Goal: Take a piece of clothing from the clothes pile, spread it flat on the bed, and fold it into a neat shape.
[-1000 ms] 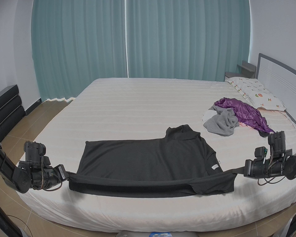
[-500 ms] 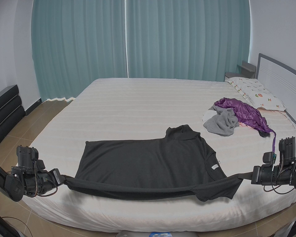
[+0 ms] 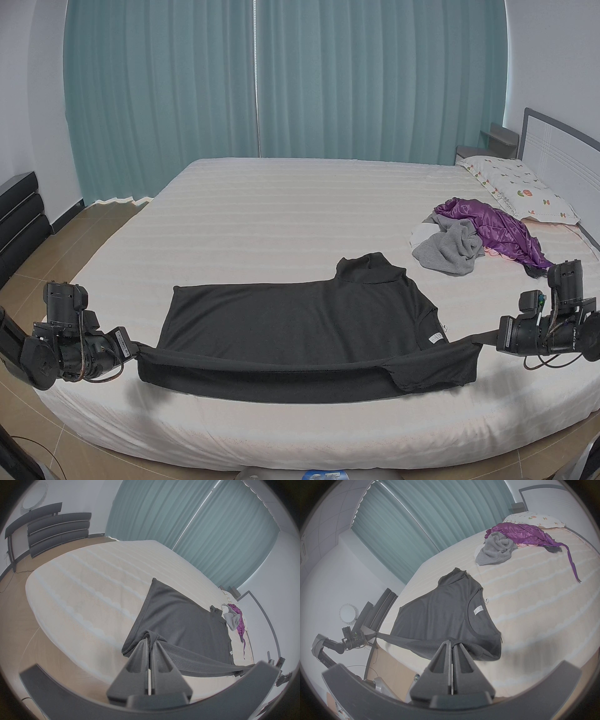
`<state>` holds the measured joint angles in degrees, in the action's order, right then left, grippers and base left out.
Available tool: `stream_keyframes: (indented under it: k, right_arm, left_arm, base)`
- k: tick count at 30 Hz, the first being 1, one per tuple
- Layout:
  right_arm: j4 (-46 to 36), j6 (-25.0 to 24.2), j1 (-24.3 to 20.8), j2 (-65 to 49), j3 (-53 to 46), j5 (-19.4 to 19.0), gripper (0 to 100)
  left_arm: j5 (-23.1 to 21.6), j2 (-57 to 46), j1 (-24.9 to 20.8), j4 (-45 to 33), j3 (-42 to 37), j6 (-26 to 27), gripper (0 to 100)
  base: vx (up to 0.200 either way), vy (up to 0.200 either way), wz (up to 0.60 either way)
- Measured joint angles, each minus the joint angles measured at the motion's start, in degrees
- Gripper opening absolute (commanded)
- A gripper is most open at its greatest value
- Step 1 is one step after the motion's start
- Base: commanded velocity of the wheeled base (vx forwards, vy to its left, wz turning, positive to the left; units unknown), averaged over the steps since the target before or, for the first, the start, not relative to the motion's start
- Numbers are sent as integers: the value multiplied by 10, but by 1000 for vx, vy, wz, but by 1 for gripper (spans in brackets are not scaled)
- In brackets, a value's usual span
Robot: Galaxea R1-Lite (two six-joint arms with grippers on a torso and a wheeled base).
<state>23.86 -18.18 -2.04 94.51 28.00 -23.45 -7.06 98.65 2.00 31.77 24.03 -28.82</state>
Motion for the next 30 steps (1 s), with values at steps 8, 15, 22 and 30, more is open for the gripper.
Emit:
stream_keyframes:
  k: [8, 15, 22, 30]
  right_arm:
    - [0, -7, 0, 77, 56, 4, 0]
    - [-2, -22, -3, 140, 107, 6, 0]
    - [-4, -37, -10, 200, 156, 20, 0]
    - [0, -74, -19, 263, 214, 28, 0]
  left_arm:
    - [-1, 58, -1, 1, 45, -20, 0]
    - [0, 117, -2, 1, 94, -26, 0]
    - [0, 177, -6, 4, 140, -44, 0]
    - [2, 233, -16, 5, 189, -66, 0]
  base:
    - [0, 0, 0]
    - [0, 0, 0]
    - [0, 0, 0]
    - [0, 0, 0]
